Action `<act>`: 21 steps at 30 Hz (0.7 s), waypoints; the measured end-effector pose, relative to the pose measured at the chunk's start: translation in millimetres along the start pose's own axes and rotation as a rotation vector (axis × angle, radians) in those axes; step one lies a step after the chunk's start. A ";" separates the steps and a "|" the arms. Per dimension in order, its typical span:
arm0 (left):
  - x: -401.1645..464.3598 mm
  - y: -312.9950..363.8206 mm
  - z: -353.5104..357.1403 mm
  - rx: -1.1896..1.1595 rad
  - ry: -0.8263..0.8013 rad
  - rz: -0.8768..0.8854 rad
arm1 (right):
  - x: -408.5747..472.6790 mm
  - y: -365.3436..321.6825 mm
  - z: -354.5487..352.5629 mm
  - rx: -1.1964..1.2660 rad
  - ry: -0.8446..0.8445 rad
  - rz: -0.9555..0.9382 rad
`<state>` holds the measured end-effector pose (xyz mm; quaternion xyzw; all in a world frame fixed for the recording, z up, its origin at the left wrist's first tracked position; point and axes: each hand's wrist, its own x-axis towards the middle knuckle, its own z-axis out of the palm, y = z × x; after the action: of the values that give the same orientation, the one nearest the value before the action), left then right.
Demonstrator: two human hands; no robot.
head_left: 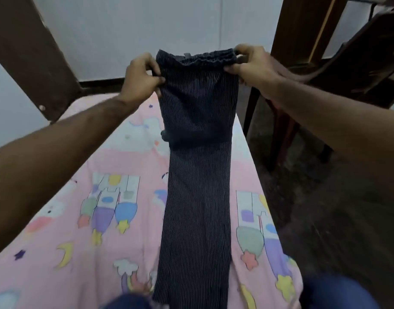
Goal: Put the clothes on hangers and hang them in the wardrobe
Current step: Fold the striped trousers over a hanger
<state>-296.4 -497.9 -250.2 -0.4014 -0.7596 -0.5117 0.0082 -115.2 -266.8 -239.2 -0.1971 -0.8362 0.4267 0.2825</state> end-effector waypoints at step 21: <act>-354.3 -48.1 -9.0 0.656 -1.260 0.236 | -405.0 60.5 94.0 -0.770 -0.777 -0.228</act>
<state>-89.6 -725.4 -433.0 -0.6767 -0.6860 0.0758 -0.2562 138.8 -520.8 -457.0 -0.0226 -0.9904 0.0985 -0.0942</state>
